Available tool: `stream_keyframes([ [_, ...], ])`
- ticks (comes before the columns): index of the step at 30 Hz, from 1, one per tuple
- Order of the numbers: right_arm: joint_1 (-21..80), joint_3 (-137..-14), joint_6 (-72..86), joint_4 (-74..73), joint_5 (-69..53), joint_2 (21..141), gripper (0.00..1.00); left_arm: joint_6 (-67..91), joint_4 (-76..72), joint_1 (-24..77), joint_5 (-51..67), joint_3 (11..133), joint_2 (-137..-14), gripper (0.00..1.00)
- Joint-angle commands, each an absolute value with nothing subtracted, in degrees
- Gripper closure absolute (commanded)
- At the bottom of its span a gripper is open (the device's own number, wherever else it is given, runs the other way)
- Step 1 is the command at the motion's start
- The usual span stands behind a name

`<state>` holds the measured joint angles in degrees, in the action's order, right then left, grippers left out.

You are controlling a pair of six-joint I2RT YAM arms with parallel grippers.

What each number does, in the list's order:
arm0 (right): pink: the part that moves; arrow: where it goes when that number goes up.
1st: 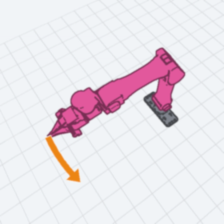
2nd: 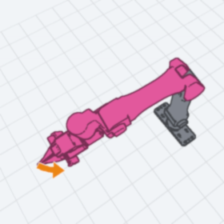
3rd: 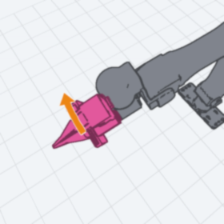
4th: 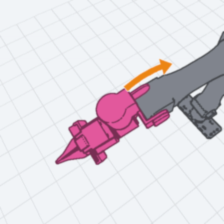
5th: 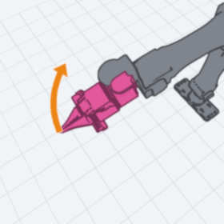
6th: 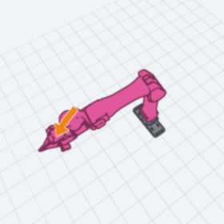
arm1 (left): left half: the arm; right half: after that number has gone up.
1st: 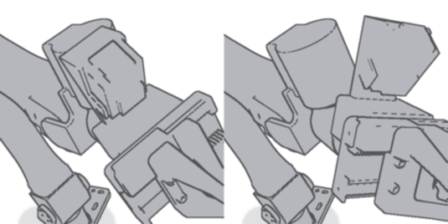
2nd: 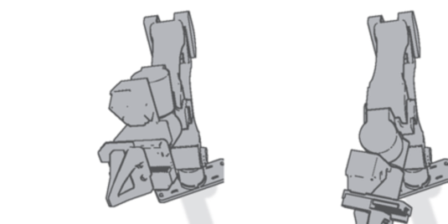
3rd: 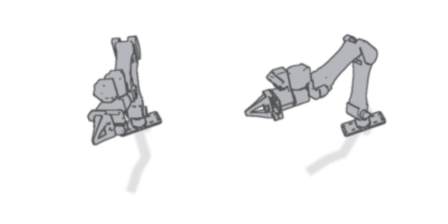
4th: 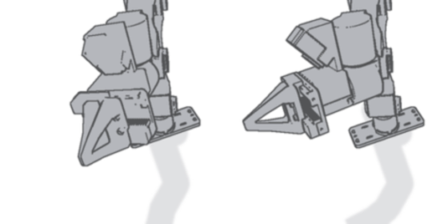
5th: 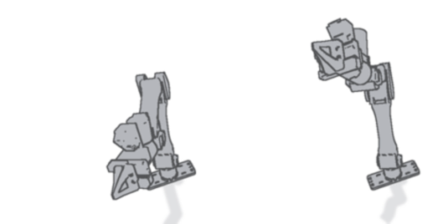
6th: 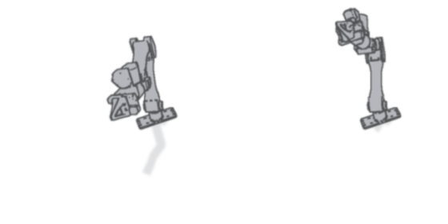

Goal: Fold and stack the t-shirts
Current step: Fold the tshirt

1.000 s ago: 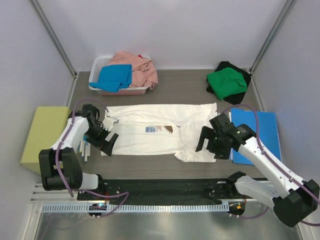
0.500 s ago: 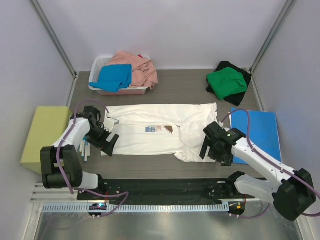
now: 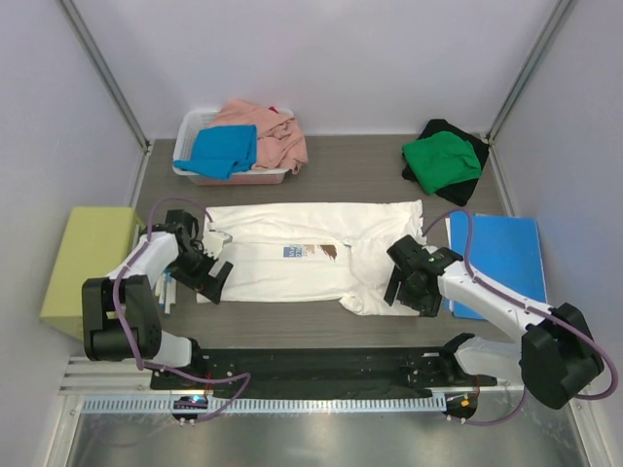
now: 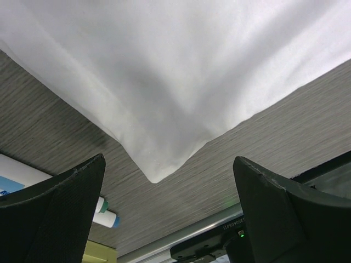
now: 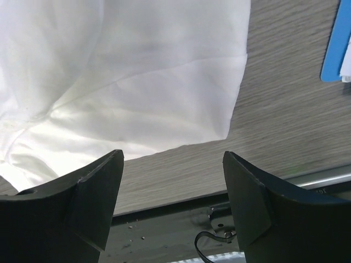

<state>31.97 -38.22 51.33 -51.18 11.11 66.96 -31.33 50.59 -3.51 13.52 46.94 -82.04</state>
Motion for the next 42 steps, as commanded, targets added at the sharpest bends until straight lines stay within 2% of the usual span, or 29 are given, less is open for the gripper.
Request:
stream_keyframes([
  [1, 32.26, -36.74, 52.73, -47.38, 12.92, 69.52, 0.23, -30.15, 47.99, -3.78, 14.06, 46.41, -82.96, 0.00],
  [14, 32.26, -35.51, 52.65, -44.38, 18.10, 72.95, 0.26, -31.02, 46.41, -3.87, 10.46, 44.65, -85.60, 0.00],
  [17, 32.25, -35.42, 52.65, -44.30, 18.63, 72.69, 0.37, -31.11, 45.79, -3.87, 9.93, 44.21, -86.66, 0.00],
  [18, 32.26, -35.42, 52.91, -44.38, 18.46, 72.60, 0.46, -31.11, 45.53, -3.87, 9.93, 44.12, -86.83, 0.00],
  [24, 32.26, -35.86, 53.00, -44.21, 17.49, 72.77, 0.73, -30.06, 45.44, -3.87, 11.34, 45.09, -86.05, 0.05],
  [27, 32.26, -36.21, 52.91, -44.38, 16.96, 72.42, 0.79, -29.88, 45.88, -3.87, 11.51, 46.05, -85.87, 0.23],
  [28, 32.26, -36.38, 52.91, -44.73, 16.61, 72.25, 0.80, -29.71, 46.14, -3.87, 11.69, 46.49, -85.87, 0.41],
  [30, 32.26, -36.74, 52.91, -45.26, 16.09, 71.72, 0.82, -29.79, 46.67, -3.78, 11.51, 46.93, -85.61, 0.57],
  [31, 32.26, -36.91, 52.82, -46.22, 15.47, 71.11, 0.82, -29.71, 46.84, -3.87, 11.43, 47.54, -85.52, 0.75],
  [33, 32.26, -37.53, 52.65, -47.37, 14.51, 70.06, 0.85, -29.71, 47.46, -3.78, 10.99, 48.16, -84.90, 0.95],
  [34, 32.34, -37.79, 52.56, -48.77, 14.07, 68.74, 0.86, -29.71, 47.81, -3.87, 10.99, 48.86, -84.73, 1.00],
  [42, 33.13, -41.39, 51.51, -58.35, 11.52, 61.97, 0.89, -29.79, 49.66, -3.87, 10.72, 50.97, -82.44, 0.99],
])
